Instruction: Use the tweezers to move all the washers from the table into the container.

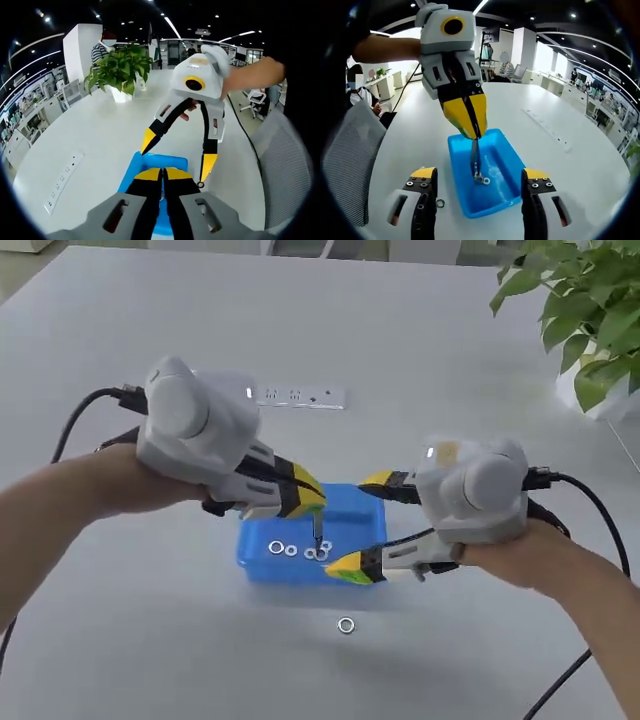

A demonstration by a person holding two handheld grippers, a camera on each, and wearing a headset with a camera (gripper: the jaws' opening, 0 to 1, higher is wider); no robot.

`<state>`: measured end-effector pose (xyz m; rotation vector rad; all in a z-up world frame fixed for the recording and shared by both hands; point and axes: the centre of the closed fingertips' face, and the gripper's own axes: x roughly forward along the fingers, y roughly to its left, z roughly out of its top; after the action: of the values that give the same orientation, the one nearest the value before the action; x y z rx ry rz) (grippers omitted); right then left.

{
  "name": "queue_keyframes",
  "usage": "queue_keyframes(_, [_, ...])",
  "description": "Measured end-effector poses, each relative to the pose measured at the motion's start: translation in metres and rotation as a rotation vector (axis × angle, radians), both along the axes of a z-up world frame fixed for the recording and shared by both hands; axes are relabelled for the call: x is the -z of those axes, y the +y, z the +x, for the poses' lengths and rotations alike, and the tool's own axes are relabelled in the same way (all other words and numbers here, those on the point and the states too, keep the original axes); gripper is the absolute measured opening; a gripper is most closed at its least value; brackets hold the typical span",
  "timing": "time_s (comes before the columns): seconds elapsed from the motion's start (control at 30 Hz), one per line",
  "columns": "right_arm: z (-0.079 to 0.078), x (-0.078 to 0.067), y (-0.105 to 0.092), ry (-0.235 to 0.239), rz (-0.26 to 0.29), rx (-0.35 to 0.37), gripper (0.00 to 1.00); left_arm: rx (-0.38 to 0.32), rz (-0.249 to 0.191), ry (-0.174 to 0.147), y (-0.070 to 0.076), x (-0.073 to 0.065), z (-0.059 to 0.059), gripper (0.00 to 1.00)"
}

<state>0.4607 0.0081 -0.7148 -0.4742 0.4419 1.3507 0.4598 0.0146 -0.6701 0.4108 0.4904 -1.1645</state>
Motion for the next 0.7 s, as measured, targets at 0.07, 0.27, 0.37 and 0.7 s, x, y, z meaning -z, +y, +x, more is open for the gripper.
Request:
queue_keyframes(0.07, [-0.002, -0.002, -0.002, -0.006, 0.006, 0.013, 0.73, -0.014, 0.001, -0.001, 0.003, -0.003, 0.001, 0.05])
queue_keyframes(0.27, [-0.007, -0.005, -0.009, -0.004, 0.014, 0.046, 0.79, -0.033, 0.009, -0.003, 0.007, -0.009, -0.001, 0.05])
queue_keyframes(0.37, [-0.009, -0.006, -0.013, -0.005, 0.022, 0.063, 0.81, -0.037, 0.008, 0.000, 0.008, -0.012, -0.004, 0.05])
queue_keyframes(0.7, [-0.017, -0.008, -0.023, -0.003, 0.027, 0.089, 0.84, -0.062, 0.016, -0.006, 0.013, -0.023, -0.006, 0.05])
